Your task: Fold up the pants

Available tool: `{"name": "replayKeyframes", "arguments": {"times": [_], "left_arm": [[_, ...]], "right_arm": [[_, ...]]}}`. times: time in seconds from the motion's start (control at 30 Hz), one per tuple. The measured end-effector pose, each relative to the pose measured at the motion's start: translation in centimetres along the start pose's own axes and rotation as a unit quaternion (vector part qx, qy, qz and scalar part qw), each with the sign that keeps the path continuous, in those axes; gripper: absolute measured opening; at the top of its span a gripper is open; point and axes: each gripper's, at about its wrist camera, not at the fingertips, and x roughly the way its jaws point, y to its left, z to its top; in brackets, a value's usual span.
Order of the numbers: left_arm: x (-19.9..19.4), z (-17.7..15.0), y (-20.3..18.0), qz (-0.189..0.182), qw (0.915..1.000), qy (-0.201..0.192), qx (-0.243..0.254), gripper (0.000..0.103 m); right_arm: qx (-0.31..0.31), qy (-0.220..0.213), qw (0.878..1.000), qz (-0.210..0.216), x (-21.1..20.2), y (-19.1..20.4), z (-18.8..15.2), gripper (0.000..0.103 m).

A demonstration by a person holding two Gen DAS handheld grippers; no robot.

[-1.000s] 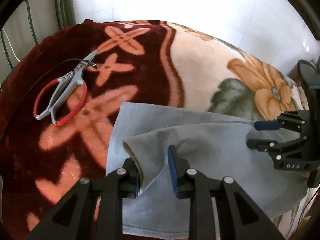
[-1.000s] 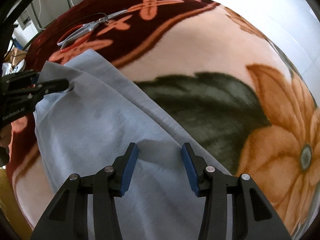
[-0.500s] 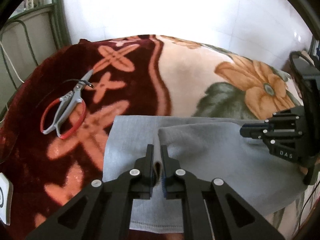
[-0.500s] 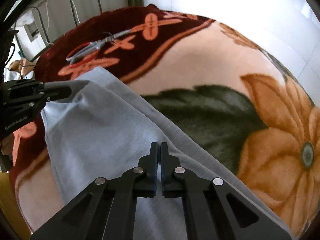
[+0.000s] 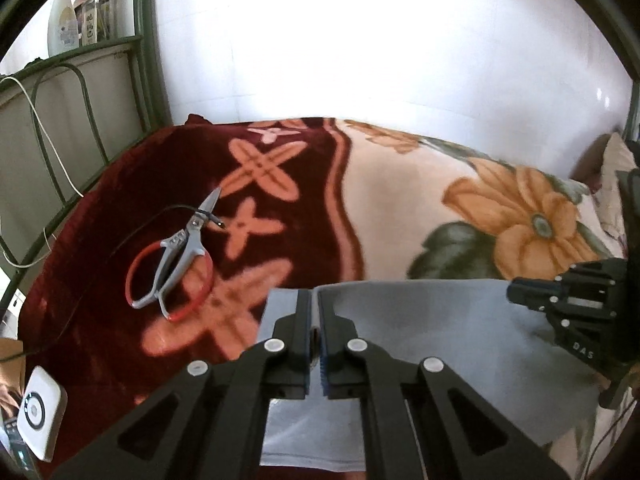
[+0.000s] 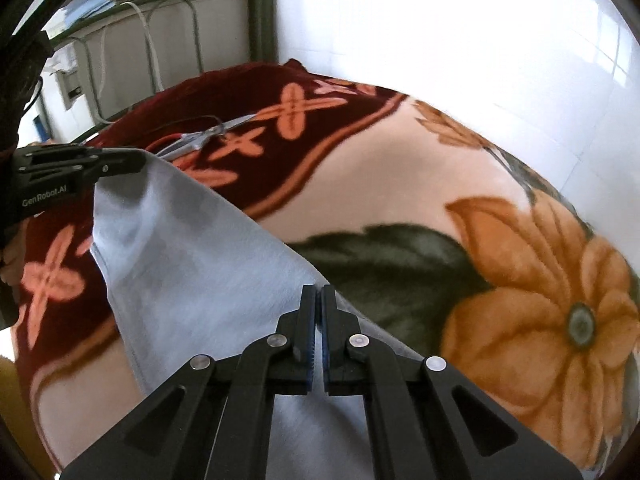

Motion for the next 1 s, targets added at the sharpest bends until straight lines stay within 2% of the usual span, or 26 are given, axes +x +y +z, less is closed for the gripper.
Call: {"name": "replayKeyframes", "arguments": {"times": [0.27, 0.4, 0.5, 0.63, 0.77, 0.87, 1.0], "left_arm": [[7.5, -0.2, 0.9, 0.020, 0.9979, 0.062, 0.005, 0.003], [9.9, -1.0, 0.7, 0.023, 0.9959, 0.086, 0.016, 0.004], [11.0, -1.5, 0.9, 0.037, 0.9943, 0.098, 0.018, 0.017], [9.8, -1.1, 2.1, 0.039, 0.9950, 0.092, 0.000, 0.035], [6.9, -0.9, 3.6, 0.025, 0.9964, 0.079, -0.017, 0.047], [4.7, -1.4, 4.5, 0.027, 0.9967, 0.074, -0.021, 0.049], [3.2, -2.6, 4.9, 0.021, 0.9961, 0.084, -0.016, 0.049]], "right_arm": [[0.031, 0.032, 0.999, -0.018, 4.9, -0.7, -1.0, 0.003], [0.030, 0.054, 0.998, -0.025, 6.6, -0.6, -1.9, 0.003], [0.026, 0.062, 0.997, -0.034, 7.0, -0.5, -1.9, 0.006], [0.029, 0.069, 0.996, -0.039, 6.8, -0.5, -1.6, 0.009], [0.069, 0.066, 0.995, -0.026, 4.8, -1.3, -1.4, 0.024], [0.080, 0.058, 0.995, -0.013, 2.6, -1.5, -1.6, 0.030], [0.055, 0.074, 0.995, -0.025, -0.1, -0.8, -2.9, 0.030]]}}
